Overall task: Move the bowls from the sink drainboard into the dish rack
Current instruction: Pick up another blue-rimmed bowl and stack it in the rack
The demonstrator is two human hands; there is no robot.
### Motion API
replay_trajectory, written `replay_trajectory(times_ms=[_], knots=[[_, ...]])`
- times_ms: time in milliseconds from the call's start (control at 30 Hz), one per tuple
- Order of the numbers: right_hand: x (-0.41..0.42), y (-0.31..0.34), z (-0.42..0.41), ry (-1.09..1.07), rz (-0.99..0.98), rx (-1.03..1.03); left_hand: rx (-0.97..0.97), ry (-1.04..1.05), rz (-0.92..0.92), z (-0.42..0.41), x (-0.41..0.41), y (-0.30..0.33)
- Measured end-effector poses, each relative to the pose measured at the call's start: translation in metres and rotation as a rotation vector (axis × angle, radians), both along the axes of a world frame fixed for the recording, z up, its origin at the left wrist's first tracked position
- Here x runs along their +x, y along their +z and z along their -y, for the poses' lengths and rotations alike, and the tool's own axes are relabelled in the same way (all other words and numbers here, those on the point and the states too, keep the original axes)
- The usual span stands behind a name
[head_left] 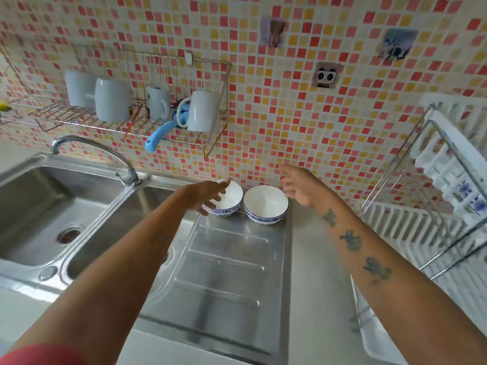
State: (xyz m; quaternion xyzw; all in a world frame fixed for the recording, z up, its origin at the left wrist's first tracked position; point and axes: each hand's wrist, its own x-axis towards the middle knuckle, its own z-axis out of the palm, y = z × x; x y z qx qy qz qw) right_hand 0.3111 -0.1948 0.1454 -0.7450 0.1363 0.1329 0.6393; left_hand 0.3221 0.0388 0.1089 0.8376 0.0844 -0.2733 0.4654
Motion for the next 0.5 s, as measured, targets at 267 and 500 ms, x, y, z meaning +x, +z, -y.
replay_trajectory(times_ms=[267,500], knots=[[0.032,-0.097,0.02,-0.248,-0.266,-0.002,-0.273,0.193,-0.185,0.035,0.018,-0.089],[0.055,-0.132,0.016,-0.299,-0.351,0.047,-0.54,0.327,-0.303,0.068,0.04,-0.126]])
